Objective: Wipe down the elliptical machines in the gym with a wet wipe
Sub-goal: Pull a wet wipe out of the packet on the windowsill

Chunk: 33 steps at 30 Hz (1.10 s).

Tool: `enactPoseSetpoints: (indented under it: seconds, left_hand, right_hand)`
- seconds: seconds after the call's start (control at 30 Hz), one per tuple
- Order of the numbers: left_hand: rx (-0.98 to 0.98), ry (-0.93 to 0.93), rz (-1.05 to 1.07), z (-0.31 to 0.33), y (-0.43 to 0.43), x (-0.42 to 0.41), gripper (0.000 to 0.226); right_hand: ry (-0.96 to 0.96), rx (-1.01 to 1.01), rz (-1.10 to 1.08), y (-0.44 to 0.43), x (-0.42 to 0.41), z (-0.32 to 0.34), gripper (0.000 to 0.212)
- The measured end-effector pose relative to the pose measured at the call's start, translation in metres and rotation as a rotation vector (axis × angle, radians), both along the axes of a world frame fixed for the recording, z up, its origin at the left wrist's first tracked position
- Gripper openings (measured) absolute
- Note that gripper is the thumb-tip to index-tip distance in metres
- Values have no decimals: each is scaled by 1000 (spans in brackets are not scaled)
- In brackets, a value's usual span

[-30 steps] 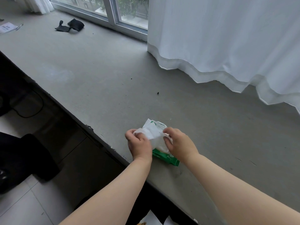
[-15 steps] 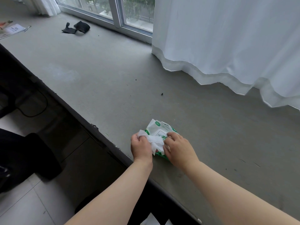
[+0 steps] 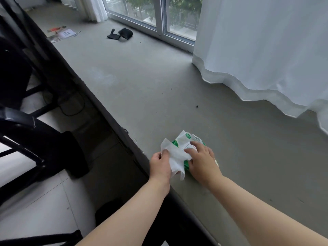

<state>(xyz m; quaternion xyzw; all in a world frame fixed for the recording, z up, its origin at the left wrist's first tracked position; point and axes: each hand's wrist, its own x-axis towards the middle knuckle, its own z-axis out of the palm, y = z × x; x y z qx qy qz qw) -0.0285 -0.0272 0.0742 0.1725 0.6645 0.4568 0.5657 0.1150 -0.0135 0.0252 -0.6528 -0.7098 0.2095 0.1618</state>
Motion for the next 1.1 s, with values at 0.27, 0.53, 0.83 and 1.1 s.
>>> enactPoseSetpoints:
  seconds: [0.27,0.53,0.83,1.1]
  left_hand:
    - [259,2,101,55,-21,-31,61]
    - [397,86,246,127,-81,-73,35]
    - [474,311,507,163,-153,-121,32]
    - [461,527,647,174,-209,-171,22]
  right_hand:
    - [1118,-545,46,-20,-46,107,23]
    - [1185,-413,105,-41,-99,159,21]
    - [1032,-279,532,-102,-175,200,21]
    - [1057,-453,730,-132,-243,219,24]
